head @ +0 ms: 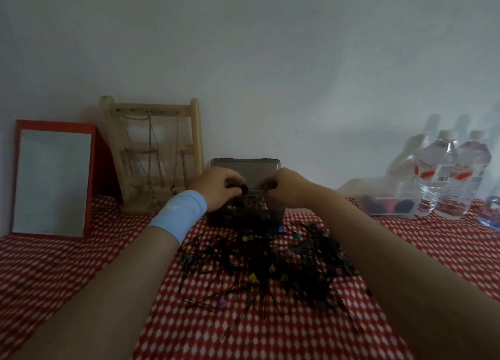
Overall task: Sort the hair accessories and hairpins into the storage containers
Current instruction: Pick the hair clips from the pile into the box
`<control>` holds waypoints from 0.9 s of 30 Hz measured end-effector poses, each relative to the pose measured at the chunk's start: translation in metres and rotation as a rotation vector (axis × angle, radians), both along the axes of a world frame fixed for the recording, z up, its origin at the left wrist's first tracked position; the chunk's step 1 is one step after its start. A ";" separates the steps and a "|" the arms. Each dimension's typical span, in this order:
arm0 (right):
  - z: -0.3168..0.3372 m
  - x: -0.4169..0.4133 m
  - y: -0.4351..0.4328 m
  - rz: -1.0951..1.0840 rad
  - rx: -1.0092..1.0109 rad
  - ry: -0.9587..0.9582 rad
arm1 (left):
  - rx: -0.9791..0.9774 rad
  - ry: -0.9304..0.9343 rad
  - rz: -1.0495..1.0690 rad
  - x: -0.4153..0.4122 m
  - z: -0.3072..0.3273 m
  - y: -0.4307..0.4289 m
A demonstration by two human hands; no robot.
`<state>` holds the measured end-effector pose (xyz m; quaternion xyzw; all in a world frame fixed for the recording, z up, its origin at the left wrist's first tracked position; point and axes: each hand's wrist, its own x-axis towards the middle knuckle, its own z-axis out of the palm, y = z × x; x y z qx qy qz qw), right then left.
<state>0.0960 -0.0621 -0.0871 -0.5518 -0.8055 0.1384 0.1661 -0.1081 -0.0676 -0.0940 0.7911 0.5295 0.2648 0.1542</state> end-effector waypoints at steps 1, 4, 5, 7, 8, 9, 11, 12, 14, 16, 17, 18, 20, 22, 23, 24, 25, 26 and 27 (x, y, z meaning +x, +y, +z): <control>-0.001 -0.005 0.005 0.026 0.004 -0.015 | -0.009 0.034 0.007 -0.002 -0.002 0.006; -0.007 -0.018 0.016 0.079 0.034 -0.016 | -0.043 0.052 -0.017 -0.009 -0.006 0.014; -0.008 -0.021 0.018 0.070 0.053 -0.008 | -0.040 0.039 -0.015 -0.013 -0.007 0.013; -0.009 -0.024 0.018 0.047 0.092 0.038 | -0.008 0.004 0.003 -0.023 -0.009 0.010; -0.009 -0.026 0.017 0.052 0.110 0.066 | 0.015 -0.010 0.012 -0.029 -0.009 0.006; -0.009 -0.028 0.016 0.065 0.132 0.079 | 0.033 -0.018 0.022 -0.035 -0.011 0.002; -0.006 -0.036 0.009 0.106 0.186 0.066 | 0.040 -0.012 0.032 -0.047 -0.014 -0.009; -0.006 -0.041 0.004 0.136 0.187 0.062 | 0.029 0.011 0.030 -0.053 -0.015 -0.015; -0.009 -0.054 -0.009 0.213 0.125 0.065 | -0.026 0.097 0.011 -0.063 -0.019 -0.028; -0.019 -0.067 -0.020 0.296 0.085 0.023 | -0.114 0.208 -0.025 -0.072 -0.024 -0.039; -0.027 -0.073 -0.023 0.330 0.077 -0.015 | -0.164 0.262 -0.043 -0.077 -0.027 -0.043; -0.034 -0.079 -0.025 0.356 0.064 -0.061 | -0.211 0.303 -0.059 -0.082 -0.031 -0.047; -0.047 -0.087 -0.026 0.368 0.026 -0.180 | -0.272 0.329 -0.074 -0.088 -0.038 -0.055; -0.050 -0.092 -0.027 0.350 -0.016 -0.249 | -0.291 0.308 -0.057 -0.093 -0.042 -0.061; -0.049 -0.094 -0.028 0.349 -0.025 -0.251 | -0.297 0.295 -0.048 -0.095 -0.044 -0.064; -0.048 -0.096 -0.030 0.348 -0.029 -0.235 | -0.306 0.280 -0.051 -0.097 -0.045 -0.066; -0.048 -0.099 -0.031 0.348 -0.032 -0.206 | -0.313 0.278 -0.063 -0.099 -0.046 -0.069; -0.048 -0.101 -0.031 0.351 -0.040 -0.172 | -0.312 0.285 -0.080 -0.100 -0.048 -0.071; -0.047 -0.104 -0.032 0.354 -0.053 -0.137 | -0.301 0.296 -0.090 -0.101 -0.049 -0.073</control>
